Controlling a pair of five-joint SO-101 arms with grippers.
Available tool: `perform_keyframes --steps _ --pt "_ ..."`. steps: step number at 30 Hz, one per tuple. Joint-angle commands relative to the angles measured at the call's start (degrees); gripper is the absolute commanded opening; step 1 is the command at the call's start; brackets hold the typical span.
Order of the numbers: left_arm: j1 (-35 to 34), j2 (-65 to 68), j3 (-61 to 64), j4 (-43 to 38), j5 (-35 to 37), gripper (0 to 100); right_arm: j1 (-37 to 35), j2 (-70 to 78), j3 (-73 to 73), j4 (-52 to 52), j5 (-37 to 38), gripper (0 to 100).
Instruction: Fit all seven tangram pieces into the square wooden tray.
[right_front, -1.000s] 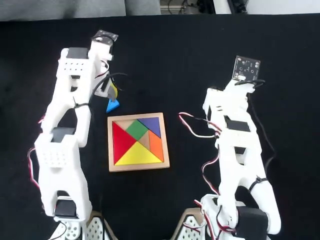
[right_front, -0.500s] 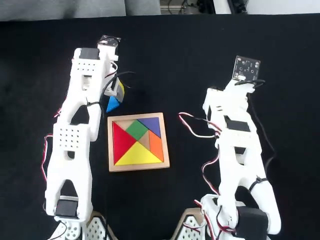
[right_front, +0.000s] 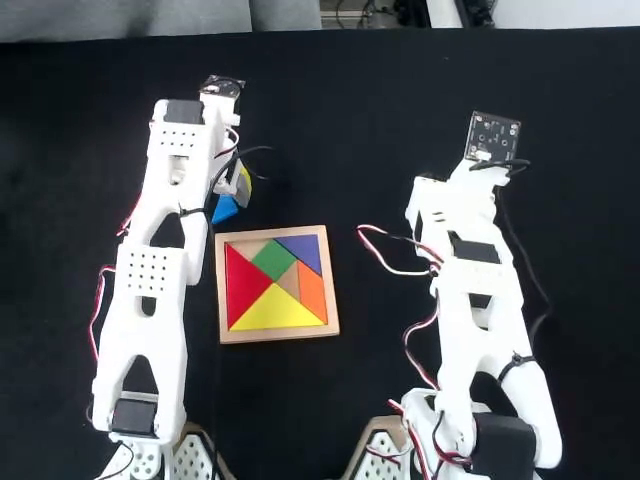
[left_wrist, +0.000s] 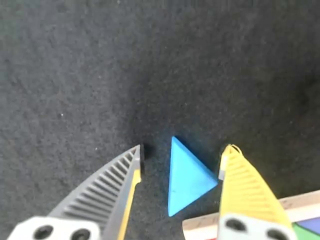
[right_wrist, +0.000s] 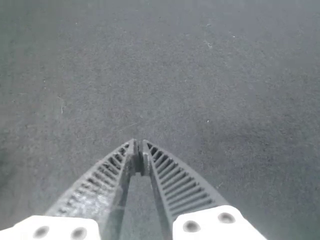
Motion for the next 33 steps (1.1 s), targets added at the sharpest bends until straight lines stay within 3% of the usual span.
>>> perform_keyframes --steps 1,33 --pt "0.9 0.2 -2.9 0.2 0.6 26 -0.7 0.0 -0.5 -1.0 0.6 1.5" --pt "1.5 0.4 -2.2 3.4 -2.3 25 -0.6 0.0 -0.4 -0.9 0.6 1.5"
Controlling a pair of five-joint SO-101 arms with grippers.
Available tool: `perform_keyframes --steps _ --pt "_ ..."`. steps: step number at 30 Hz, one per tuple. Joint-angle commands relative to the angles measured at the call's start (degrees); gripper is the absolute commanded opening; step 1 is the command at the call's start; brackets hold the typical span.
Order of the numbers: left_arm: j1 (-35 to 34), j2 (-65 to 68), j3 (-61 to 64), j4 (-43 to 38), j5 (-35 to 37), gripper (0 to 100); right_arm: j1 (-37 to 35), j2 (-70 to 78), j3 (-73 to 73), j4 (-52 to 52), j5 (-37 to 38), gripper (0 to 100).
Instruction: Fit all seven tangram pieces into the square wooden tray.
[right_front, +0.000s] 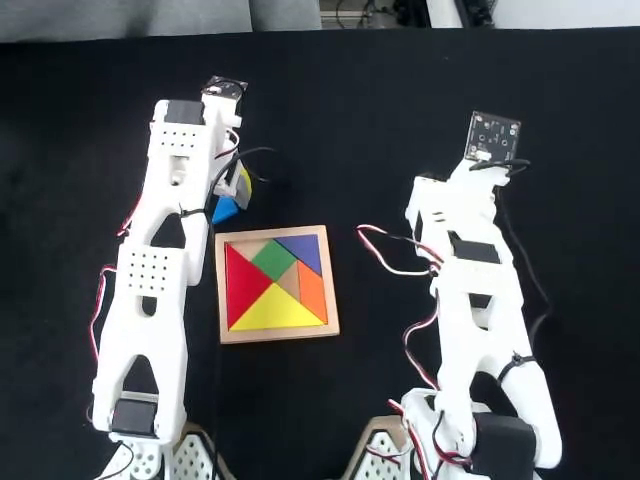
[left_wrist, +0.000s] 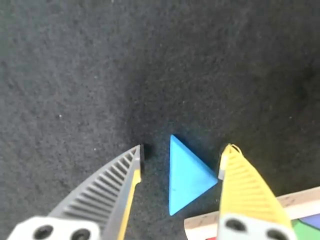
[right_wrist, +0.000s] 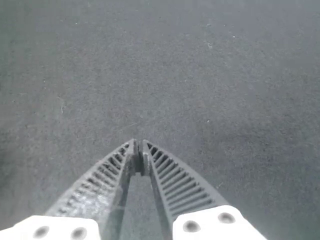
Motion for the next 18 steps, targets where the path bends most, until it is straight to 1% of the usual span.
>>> perform_keyframes --steps 1,3,8,18 --pt "1.4 -0.4 -1.3 2.0 -0.6 25 -0.6 0.0 -0.4 -0.9 0.6 1.5" --pt "1.3 -0.4 -1.5 2.0 -0.7 25 -0.6 0.0 -0.4 -0.9 0.6 1.5" --pt "1.7 -0.4 -1.2 2.4 -4.8 25 -0.6 0.0 -0.4 -0.9 0.6 1.5" --pt "1.4 -0.4 -1.2 2.4 -5.0 25 -0.6 0.0 -0.4 -0.9 0.6 1.5"
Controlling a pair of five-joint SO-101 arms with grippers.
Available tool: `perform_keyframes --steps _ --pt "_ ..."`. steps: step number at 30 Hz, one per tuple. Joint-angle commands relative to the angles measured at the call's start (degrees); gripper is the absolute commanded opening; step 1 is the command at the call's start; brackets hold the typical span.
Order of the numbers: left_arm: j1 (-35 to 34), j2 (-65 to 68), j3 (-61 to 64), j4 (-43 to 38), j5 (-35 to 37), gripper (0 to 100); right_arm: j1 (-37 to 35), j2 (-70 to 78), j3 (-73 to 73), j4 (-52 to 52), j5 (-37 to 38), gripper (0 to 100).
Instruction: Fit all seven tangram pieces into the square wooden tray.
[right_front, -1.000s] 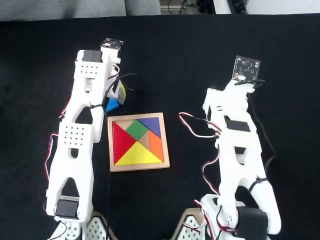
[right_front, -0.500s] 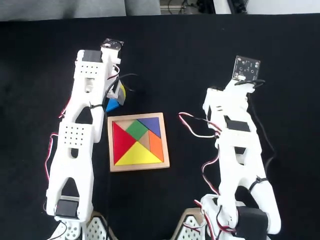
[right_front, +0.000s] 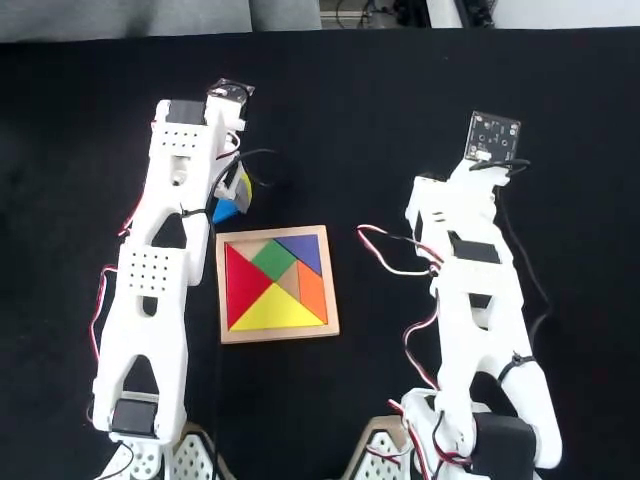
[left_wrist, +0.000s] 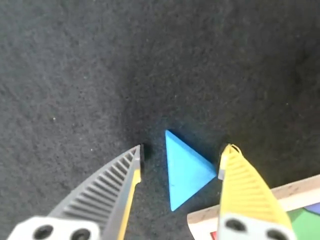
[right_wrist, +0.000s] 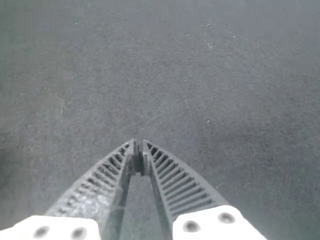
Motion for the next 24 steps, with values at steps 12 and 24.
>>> perform_keyframes --steps 12,24 --pt "1.5 -0.3 -1.2 1.2 -0.5 25 -0.6 0.0 -0.4 -0.9 0.6 1.5" --pt "1.5 -0.3 -1.1 1.0 -0.4 25 -0.6 0.0 -0.4 -0.9 0.6 1.5"
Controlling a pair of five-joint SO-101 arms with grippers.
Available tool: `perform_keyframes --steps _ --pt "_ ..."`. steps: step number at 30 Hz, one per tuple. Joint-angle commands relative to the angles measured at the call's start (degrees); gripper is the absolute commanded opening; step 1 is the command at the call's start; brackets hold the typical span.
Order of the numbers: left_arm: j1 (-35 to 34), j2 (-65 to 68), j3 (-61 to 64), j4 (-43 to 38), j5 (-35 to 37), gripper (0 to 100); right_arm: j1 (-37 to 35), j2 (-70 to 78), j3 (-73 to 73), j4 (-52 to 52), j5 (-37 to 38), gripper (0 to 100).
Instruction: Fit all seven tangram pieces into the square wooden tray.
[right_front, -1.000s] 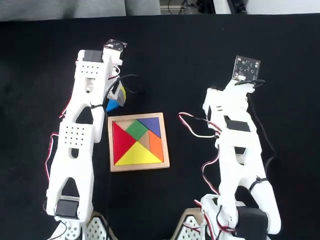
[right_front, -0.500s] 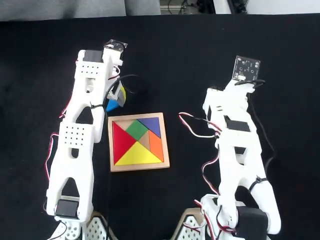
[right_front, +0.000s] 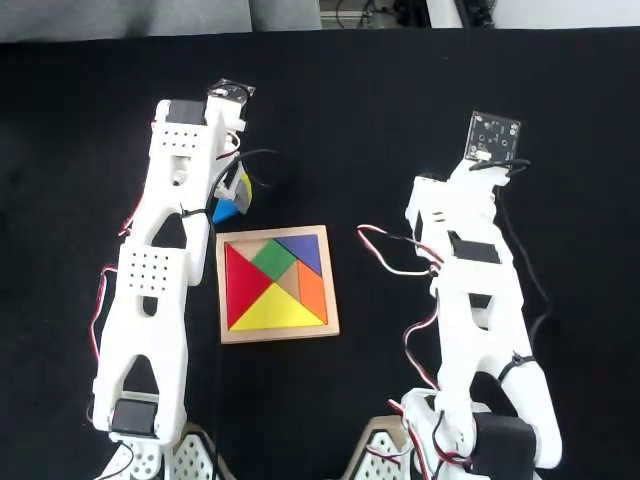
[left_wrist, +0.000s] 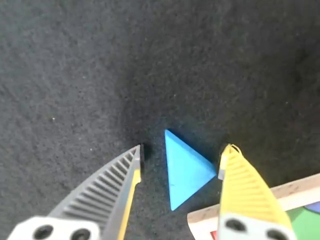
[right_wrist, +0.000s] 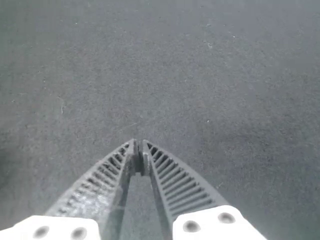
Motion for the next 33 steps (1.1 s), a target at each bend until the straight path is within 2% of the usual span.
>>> perform_keyframes --steps 1,11,17,27,31,33 --pt "1.5 -0.3 -1.1 0.9 -0.1 25 -0.6 0.0 -0.4 -0.9 0.6 1.5" --pt "1.5 0.2 -1.1 1.0 -0.1 25 -0.6 0.0 -0.4 -0.9 0.6 1.5" --pt "2.0 2.3 -1.8 0.9 -0.4 11 -0.6 0.0 -0.4 -0.9 0.6 1.5" --pt "1.6 2.3 -1.8 1.3 -0.5 13 -0.6 0.0 -0.4 -0.9 0.6 1.5" --pt "1.5 1.6 -4.4 2.2 -6.9 15 -0.6 0.0 -0.4 -0.9 0.6 1.5" --pt "1.4 1.3 -4.7 2.3 -7.6 20 -0.6 0.0 -0.4 -0.9 0.6 1.5"
